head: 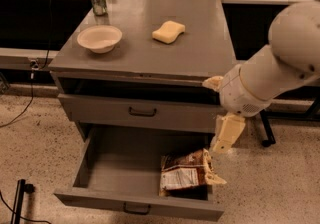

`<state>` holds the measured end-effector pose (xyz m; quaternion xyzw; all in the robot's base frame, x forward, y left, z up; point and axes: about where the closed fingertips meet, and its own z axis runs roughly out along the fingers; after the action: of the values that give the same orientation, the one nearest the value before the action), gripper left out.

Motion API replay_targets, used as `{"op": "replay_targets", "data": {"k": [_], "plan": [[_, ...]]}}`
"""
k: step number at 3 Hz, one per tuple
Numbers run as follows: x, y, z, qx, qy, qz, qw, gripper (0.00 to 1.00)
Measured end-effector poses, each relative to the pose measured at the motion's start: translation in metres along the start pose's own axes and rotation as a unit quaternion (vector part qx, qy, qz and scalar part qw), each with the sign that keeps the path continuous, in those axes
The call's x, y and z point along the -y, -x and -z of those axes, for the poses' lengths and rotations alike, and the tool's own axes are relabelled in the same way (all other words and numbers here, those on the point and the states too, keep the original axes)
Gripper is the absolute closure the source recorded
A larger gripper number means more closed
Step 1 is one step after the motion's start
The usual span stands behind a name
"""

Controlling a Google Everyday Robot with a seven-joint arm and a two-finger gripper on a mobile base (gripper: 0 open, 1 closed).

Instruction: Pick brown chip bag from middle drawer and place on counter

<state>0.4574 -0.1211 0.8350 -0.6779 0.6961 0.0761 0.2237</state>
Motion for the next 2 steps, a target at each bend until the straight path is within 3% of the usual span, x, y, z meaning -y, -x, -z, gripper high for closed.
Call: {"op": "replay_targets", "data": {"k": [1, 2], "plan": [[0.014, 0.002, -0.007, 0.001, -0.025, 0.005, 0.9997, 0.0], [0.012, -0.019, -0.055, -0.065, -0.023, 0.026, 0.9973, 0.0]]}}
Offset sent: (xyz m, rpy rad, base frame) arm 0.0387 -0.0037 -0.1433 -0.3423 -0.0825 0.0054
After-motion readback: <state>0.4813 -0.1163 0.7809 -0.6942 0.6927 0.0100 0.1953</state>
